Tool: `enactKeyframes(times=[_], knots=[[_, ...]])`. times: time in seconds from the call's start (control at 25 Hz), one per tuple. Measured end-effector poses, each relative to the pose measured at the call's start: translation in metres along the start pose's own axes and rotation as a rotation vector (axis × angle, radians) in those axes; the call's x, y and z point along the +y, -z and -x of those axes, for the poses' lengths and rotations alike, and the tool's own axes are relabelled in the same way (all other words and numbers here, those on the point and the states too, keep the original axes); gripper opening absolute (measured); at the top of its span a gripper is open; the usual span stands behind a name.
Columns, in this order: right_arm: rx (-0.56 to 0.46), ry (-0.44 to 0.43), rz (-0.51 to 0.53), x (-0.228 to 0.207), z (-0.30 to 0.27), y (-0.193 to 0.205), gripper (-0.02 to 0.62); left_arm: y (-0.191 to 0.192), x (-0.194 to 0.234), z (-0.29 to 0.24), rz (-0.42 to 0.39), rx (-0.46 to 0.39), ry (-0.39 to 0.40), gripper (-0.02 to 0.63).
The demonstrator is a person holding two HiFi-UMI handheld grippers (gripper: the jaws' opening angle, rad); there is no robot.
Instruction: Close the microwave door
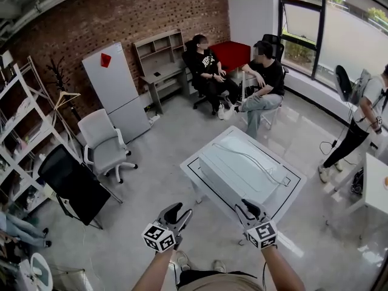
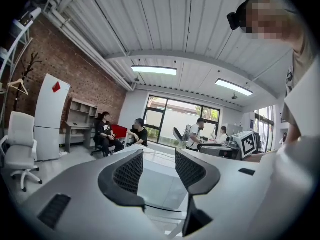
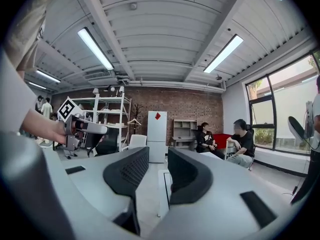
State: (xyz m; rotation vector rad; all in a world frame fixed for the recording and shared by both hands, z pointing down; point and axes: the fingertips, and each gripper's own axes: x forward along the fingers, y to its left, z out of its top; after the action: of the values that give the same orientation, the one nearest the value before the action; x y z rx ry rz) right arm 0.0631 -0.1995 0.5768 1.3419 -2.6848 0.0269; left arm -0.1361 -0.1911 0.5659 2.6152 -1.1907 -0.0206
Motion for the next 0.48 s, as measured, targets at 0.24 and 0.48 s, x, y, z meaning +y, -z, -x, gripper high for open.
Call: enactKeyframes(times=[0.24,0.48], knots=[[0.011,-0.030,0.014,0.010,-0.011,-0.001,0.123,0.008,0.019,0.028,-0.008,0.004,-0.054,0.193],[0.035,-0.047,0.017,0.011,-0.017,0.013,0.123,0.023,0.031,0.044,-0.009,0.026,-0.099,0.193]])
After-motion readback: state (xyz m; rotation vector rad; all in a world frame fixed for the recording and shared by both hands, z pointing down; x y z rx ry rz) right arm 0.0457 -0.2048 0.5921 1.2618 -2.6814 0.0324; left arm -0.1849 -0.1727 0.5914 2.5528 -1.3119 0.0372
